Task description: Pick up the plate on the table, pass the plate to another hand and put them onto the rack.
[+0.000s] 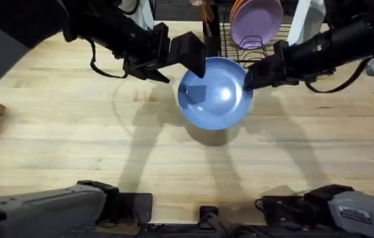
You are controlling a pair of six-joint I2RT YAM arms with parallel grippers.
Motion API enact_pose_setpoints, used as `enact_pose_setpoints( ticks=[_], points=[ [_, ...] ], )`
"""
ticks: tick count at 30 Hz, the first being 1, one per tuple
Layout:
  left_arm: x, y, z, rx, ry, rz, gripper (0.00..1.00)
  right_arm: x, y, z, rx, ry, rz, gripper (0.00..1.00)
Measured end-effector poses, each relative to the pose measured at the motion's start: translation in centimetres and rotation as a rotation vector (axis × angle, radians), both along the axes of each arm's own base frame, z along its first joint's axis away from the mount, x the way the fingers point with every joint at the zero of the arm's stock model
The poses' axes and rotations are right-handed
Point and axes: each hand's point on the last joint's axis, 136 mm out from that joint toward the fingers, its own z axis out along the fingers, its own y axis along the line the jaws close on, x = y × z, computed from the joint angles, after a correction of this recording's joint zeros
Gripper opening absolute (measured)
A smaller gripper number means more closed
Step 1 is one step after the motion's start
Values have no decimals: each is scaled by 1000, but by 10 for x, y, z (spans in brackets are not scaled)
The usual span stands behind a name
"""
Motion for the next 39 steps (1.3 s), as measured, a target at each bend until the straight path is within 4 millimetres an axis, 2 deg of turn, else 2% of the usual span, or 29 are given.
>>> enact_pose_setpoints(
  ticks=[13, 23, 27, 39],
  points=[
    [1, 0, 0, -7, 18, 26, 994, 12, -24, -7, -197, -146, 142, 31],
    [1, 0, 0, -7, 20, 29, 993, 17, -50, -10, -396, -214, 249, 29],
    [1, 0, 0, -7, 20, 29, 993, 26, -56, 6, -448, -277, 272, 29],
    [0, 0, 0, -7, 21, 29, 993, 45, -75, 81, -524, -456, 262, 29]
  ],
)
